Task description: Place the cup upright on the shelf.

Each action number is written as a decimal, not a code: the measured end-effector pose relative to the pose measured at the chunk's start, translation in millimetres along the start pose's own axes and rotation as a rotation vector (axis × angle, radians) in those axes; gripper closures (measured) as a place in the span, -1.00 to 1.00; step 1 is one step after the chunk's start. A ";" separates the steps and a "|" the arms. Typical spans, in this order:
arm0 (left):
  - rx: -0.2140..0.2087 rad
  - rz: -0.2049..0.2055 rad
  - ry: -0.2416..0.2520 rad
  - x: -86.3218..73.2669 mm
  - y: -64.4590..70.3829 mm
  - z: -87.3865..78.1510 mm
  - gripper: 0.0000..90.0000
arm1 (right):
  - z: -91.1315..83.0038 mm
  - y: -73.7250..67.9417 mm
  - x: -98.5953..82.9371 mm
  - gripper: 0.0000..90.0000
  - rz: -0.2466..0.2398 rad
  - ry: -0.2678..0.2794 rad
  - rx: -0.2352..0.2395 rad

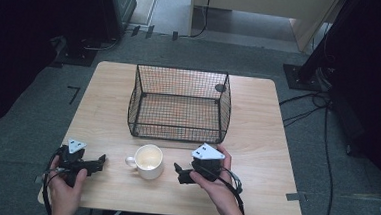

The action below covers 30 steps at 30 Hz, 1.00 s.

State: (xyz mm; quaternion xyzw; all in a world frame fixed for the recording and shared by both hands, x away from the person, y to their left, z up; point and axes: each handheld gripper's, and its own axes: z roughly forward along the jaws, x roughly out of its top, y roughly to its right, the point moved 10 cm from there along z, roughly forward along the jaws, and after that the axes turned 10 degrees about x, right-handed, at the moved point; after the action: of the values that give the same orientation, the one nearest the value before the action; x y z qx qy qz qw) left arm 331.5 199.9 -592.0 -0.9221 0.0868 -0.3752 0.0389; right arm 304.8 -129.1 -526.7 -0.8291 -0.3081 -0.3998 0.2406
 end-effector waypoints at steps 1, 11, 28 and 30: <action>0.000 0.000 0.000 0.0 0.0 0.0 -1.00 | 1.6 -2.1 0.9 -1.00 -0.001 0.002 0.005; 0.000 0.000 0.000 0.0 0.0 0.0 -1.00 | 14.8 -19.0 3.8 -1.00 -0.013 -0.003 0.045; 0.000 0.000 0.000 0.0 0.0 0.0 -1.00 | 34.4 -46.7 4.2 -1.00 -0.034 -0.006 0.122; 0.000 0.000 0.000 0.0 0.0 0.0 -1.00 | 37.1 -49.0 3.7 -1.00 -0.039 -0.010 0.125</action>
State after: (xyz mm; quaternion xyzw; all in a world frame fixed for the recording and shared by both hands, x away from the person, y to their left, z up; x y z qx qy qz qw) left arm 331.5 199.9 -592.0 -0.9221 0.0869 -0.3750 0.0388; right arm 291.3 -69.9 -537.2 -0.8083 -0.3497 -0.3802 0.2825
